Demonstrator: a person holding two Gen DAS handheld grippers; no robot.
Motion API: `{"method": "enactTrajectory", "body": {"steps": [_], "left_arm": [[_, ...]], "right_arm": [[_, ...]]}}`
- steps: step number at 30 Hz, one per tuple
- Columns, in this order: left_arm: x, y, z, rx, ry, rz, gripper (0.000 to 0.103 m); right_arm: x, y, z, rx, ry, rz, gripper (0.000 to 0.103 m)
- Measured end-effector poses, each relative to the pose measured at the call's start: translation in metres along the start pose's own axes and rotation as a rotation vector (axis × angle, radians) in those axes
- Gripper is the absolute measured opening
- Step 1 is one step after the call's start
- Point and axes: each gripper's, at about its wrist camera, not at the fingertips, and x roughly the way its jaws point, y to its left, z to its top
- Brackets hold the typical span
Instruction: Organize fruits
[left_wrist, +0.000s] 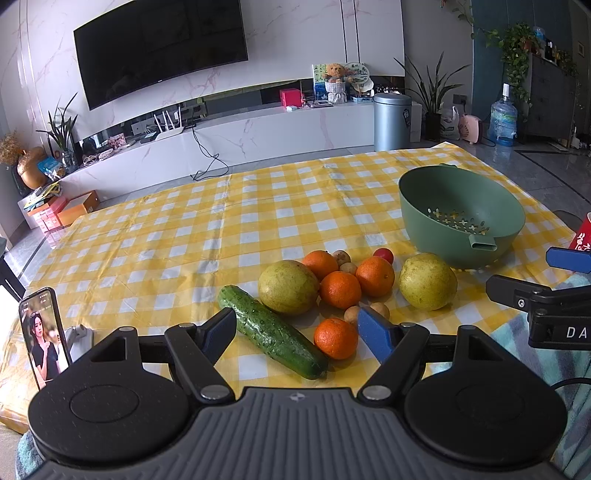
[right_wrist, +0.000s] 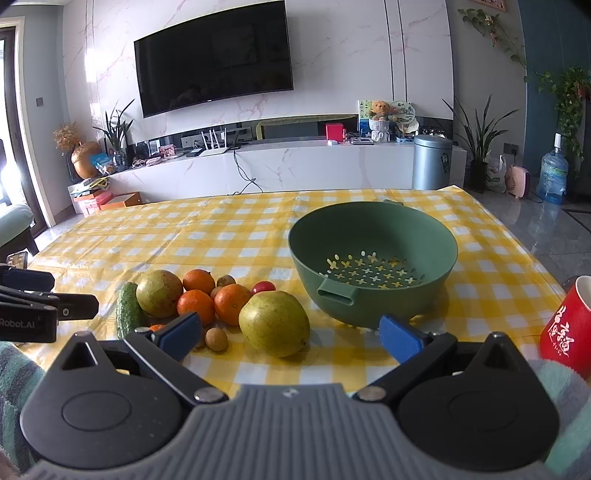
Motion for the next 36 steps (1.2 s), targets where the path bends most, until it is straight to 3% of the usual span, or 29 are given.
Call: {"method": "enactTrajectory", "body": {"steps": [36], "left_arm": [[0.0004, 0.0017, -0.0008, 0.000, 0.002, -0.001, 0.088]], "right_arm": [[0.0045, -0.0043, -0.0059, 0.002, 0.010, -0.004, 0.099]]}}
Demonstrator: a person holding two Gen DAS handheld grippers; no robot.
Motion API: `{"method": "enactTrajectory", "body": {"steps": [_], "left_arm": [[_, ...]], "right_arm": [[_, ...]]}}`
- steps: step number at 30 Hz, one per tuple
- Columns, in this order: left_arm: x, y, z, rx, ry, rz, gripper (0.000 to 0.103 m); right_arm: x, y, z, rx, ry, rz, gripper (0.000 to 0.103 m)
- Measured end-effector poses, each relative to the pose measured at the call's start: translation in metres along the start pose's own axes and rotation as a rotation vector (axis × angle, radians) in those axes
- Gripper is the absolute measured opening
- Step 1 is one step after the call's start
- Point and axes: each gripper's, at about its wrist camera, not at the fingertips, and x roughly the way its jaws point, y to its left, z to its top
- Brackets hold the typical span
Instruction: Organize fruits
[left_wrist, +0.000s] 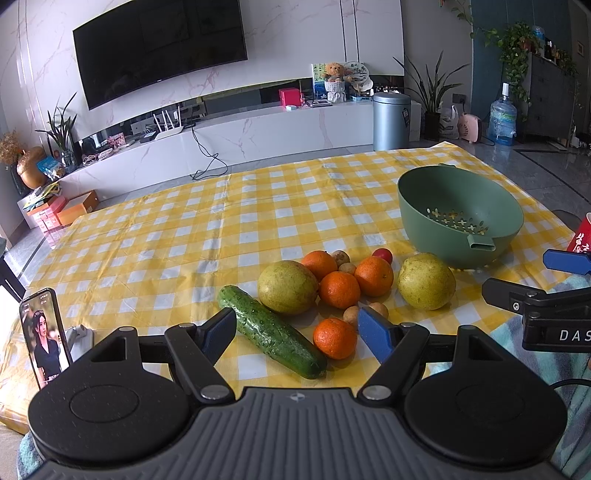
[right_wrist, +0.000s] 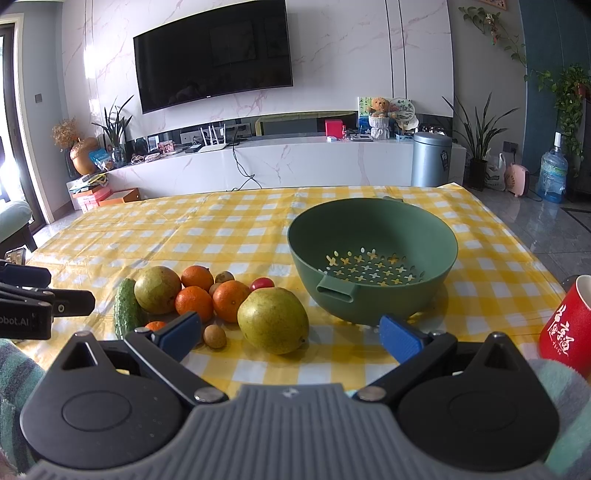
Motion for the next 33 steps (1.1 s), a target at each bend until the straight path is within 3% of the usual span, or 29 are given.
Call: {"method": "enactTrajectory", "body": {"steps": [10, 28, 33], "left_arm": [[0.001, -0.001, -0.001, 0.014, -0.002, -0.003, 0.088], [0.023, 0.008, 0.007, 0.007, 0.047, -0.068, 0.083], [0.037, 0.014, 0.010, -0.031, 0.073, -0.081, 0.077]], "right_arm": [[0.001, 0.000, -0.002, -0.004, 0.011, -0.002, 0.099], [0.037, 0.008, 0.007, 0.019, 0.158, -0.048, 0.099], [0.052, 0.012, 0.009, 0.032, 0.186, -0.028, 0.089]]}}
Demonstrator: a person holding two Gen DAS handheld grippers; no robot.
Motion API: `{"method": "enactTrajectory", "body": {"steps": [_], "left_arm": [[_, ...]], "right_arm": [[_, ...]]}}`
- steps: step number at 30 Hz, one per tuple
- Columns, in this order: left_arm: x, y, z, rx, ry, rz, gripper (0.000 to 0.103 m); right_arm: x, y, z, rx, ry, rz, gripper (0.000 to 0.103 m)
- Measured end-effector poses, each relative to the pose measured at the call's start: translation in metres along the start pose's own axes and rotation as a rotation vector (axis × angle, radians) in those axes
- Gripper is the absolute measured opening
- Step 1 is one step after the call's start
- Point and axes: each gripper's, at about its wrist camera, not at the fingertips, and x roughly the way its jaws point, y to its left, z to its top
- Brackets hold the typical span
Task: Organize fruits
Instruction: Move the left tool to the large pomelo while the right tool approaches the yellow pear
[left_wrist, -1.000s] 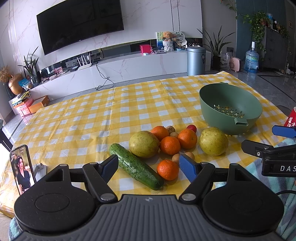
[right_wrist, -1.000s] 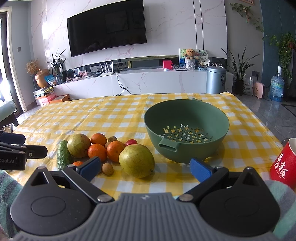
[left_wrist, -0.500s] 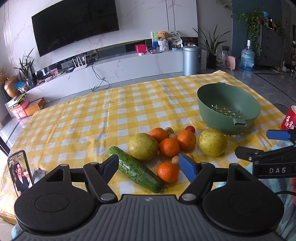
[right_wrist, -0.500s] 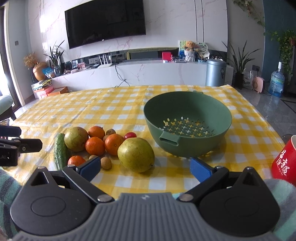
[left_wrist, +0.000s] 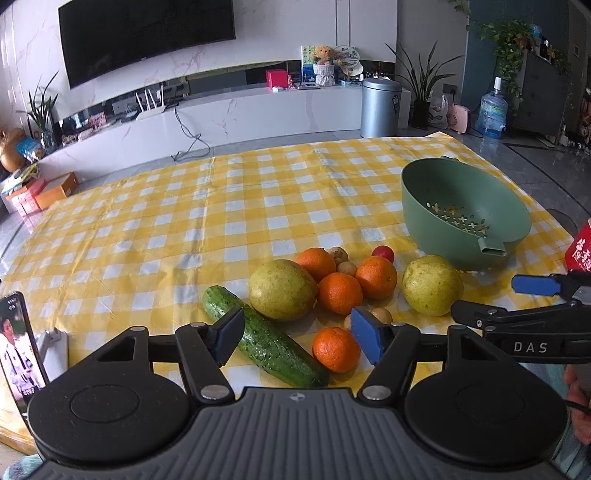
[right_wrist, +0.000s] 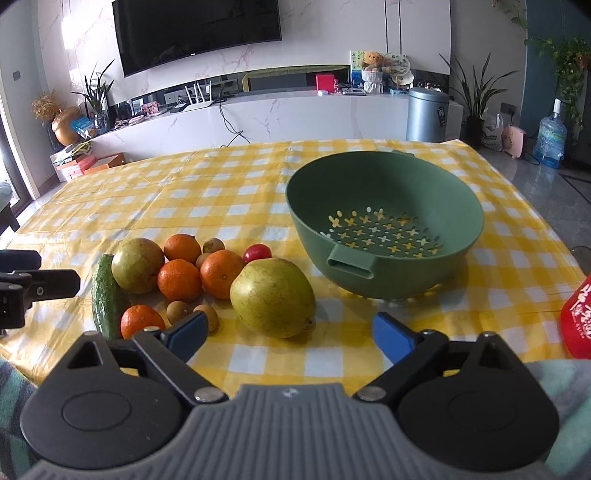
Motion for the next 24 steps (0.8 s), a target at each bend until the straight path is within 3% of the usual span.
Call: {"method": "enactTrajectory", "body": {"steps": [6, 11, 16, 18, 24], "left_arm": [[0.022, 0.013, 0.002, -0.092, 0.039, -0.007, 0.074], [0.039, 0.022, 0.005, -0.163, 0.061, 0.004, 0.074], [0.053, 0.019, 0.012, -0.100, 0.071, -0.011, 0.074], [0.060, 0.018, 0.015, -0.054, 0.074, -0.022, 0.074], [0.079, 0.012, 0.019, 0.087, 0.109, -0.034, 0.075]], "right_arm": [[0.015, 0.003, 0.006, 0.019, 0.013, 0.036, 0.075], [0.025, 0.003, 0.011, 0.052, 0.002, 0.054, 0.074], [0.039, 0.002, 0.017, 0.087, 0.013, 0.069, 0.074], [0.046, 0.001, 0.018, 0.103, 0.026, 0.068, 0.068], [0.053, -0.001, 0.020, 0.113, 0.027, 0.055, 0.070]]}}
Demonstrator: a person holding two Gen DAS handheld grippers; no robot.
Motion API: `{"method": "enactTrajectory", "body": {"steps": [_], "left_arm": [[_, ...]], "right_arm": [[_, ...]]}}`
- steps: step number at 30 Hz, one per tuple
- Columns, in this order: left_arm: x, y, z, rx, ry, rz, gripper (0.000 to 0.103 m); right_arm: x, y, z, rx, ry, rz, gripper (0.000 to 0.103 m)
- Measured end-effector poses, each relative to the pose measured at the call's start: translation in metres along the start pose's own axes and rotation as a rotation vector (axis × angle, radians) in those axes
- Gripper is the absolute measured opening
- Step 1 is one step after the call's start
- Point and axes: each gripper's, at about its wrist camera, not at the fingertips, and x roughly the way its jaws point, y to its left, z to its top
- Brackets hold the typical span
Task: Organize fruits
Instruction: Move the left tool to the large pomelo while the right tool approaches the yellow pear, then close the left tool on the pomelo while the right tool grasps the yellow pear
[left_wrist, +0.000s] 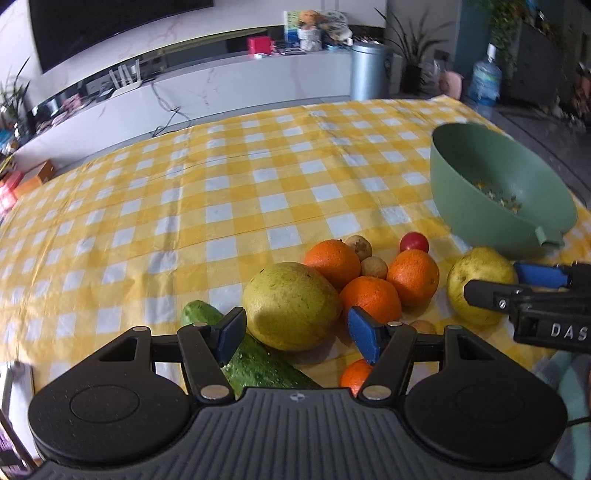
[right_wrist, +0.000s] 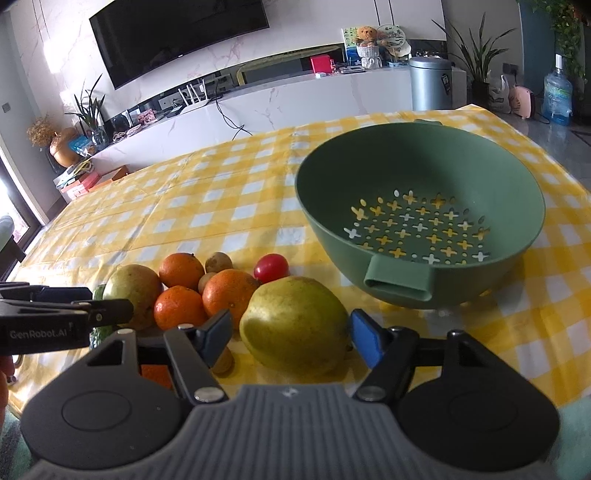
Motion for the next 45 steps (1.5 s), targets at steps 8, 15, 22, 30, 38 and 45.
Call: {"method": "enactTrajectory", "body": {"steps": [8, 15, 22, 30, 38, 45], "left_arm": [[0.016, -0.001, 0.000, 0.081, -0.004, 0.006, 0.083], [0.022, 0.011, 0.003, 0.015, -0.034, -0.028, 0.085], [0.023, 0.016, 0.000, 0.033, -0.044, -0.077, 0.086], [0.022, 0.010, -0.004, 0.148, -0.036, -0.087, 0.086], [0.028, 0.015, -0.003, 0.159, -0.038, -0.109, 0.092], [0.031, 0.006, -0.006, 0.263, 0.013, -0.084, 0.085]], "right_arm": [[0.007, -0.004, 0.000, 0.035, 0.017, -0.021, 0.073], [0.016, -0.009, -0.001, 0.068, 0.067, -0.005, 0.072], [0.018, -0.008, -0.001, 0.062, 0.070, 0.000, 0.072], [0.020, -0.009, -0.001, 0.062, 0.070, 0.005, 0.072], [0.021, -0.009, -0.001, 0.064, 0.074, 0.010, 0.073], [0.022, -0.010, -0.001, 0.073, 0.073, 0.016, 0.073]]}}
